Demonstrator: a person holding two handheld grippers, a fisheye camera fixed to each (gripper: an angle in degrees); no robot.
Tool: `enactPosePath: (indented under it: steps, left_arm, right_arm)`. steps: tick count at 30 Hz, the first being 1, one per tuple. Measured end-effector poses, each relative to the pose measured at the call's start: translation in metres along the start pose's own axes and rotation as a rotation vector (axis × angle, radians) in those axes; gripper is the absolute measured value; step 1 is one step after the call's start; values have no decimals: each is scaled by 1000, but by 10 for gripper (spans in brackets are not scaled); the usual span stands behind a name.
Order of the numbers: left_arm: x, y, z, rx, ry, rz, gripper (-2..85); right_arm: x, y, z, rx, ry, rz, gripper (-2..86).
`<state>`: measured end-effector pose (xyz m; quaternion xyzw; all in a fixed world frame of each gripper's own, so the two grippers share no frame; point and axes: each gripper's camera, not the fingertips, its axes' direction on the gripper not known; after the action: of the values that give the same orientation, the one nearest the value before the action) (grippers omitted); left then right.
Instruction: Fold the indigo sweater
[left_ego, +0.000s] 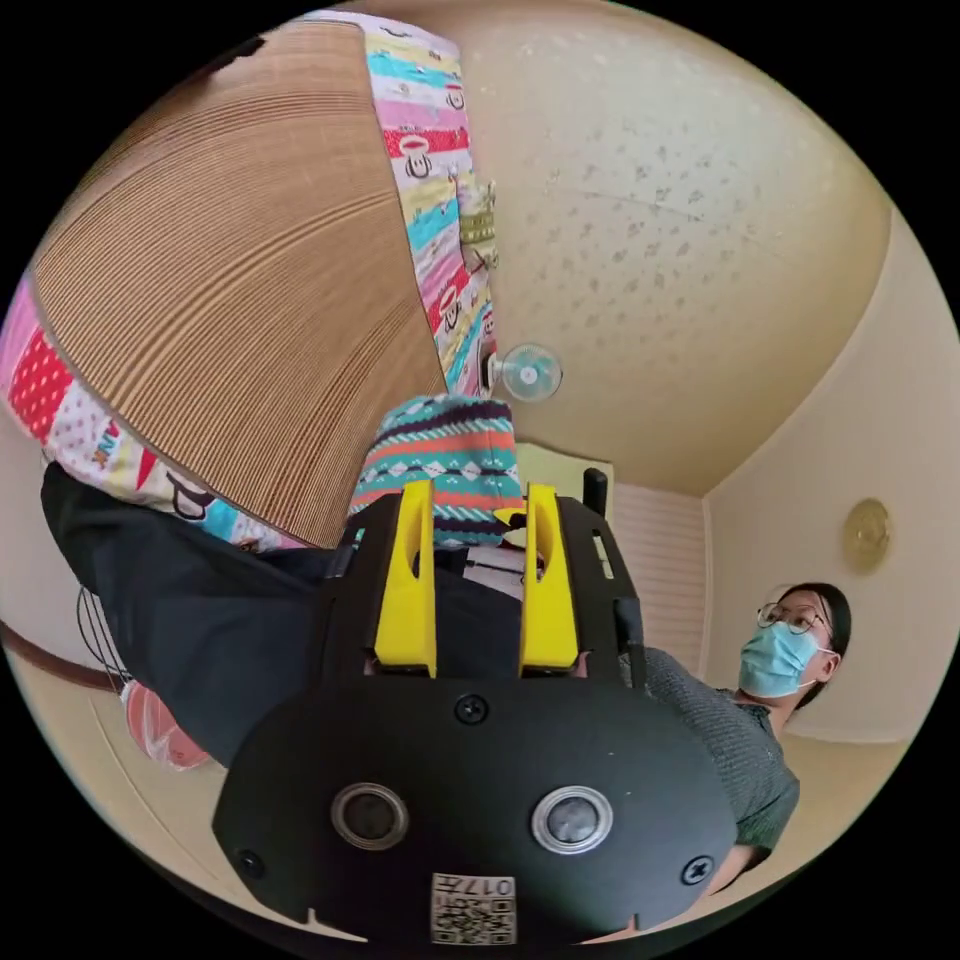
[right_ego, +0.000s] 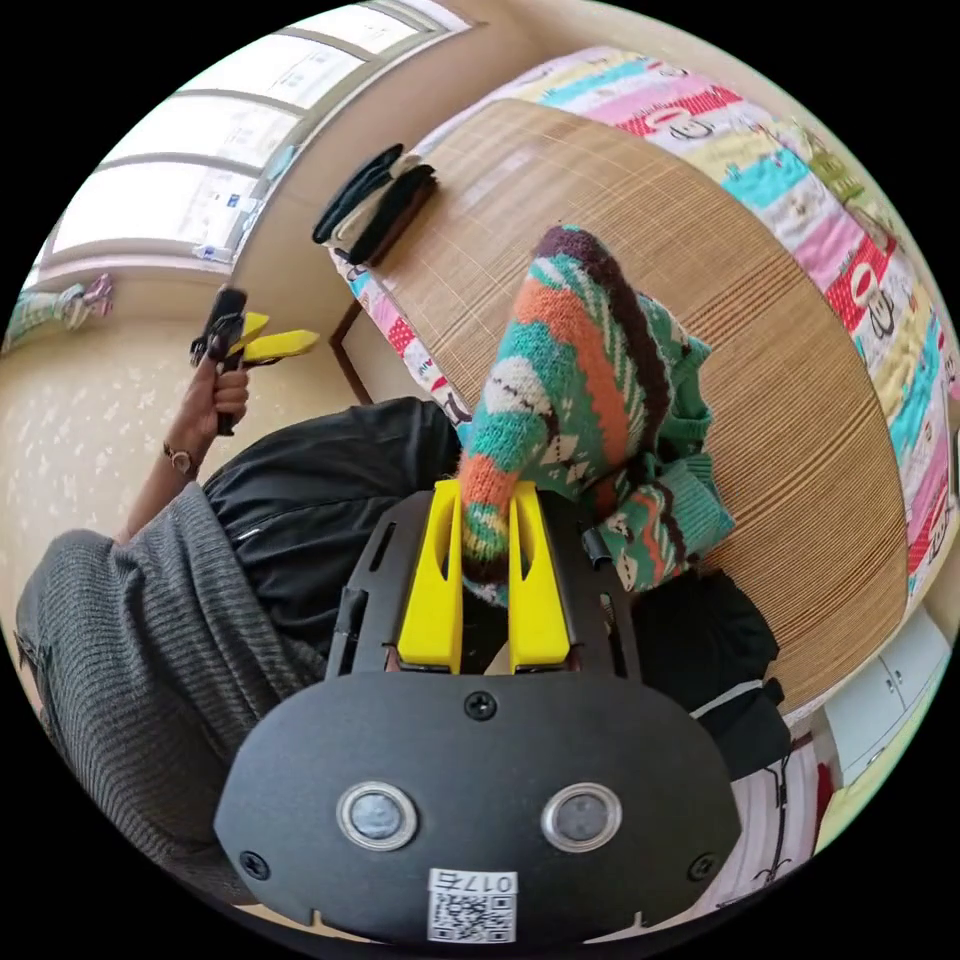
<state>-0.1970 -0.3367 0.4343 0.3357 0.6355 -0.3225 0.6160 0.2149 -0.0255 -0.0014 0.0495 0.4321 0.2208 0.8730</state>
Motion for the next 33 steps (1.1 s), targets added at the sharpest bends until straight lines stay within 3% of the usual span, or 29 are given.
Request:
enactPosePath:
  steps: [4, 8, 10, 12, 15, 19, 22, 26, 33]
  left_arm:
    - [-18, -62, 84, -185, 118, -142, 240]
    - [-86, -81, 106, -110, 200, -388, 260]
    - [-121, -67, 112, -84, 239, -507, 182]
    - [-130, -61, 116, -109, 230, -481, 107]
    - [-113, -64, 116, -130, 177, -269, 60]
    - [-32, -82, 108, -194, 278, 269, 52]
    - [48, -74, 99, -286, 400, 645, 49]
    - [131, -37, 60, -293, 585, 1058, 47]
    - [189, 39, -13, -150, 819, 1518, 41]
  right_arm:
    - [-60, 10, 29, 3, 1, -128, 74]
    - [-99, 23, 60, 10, 6, -199, 73]
    - [-109, 27, 71, 8, -17, -222, 72]
    - [-120, 32, 81, 2, 1, -261, 71]
    - [-134, 39, 82, 37, 35, -314, 70]
    - [-141, 33, 59, 245, -307, -456, 75]
    - [-162, 21, 50, 294, -559, -623, 82]
    - [-171, 45, 50, 346, -694, -836, 49]
    - [-86, 119, 33, 813, -598, -558, 50]
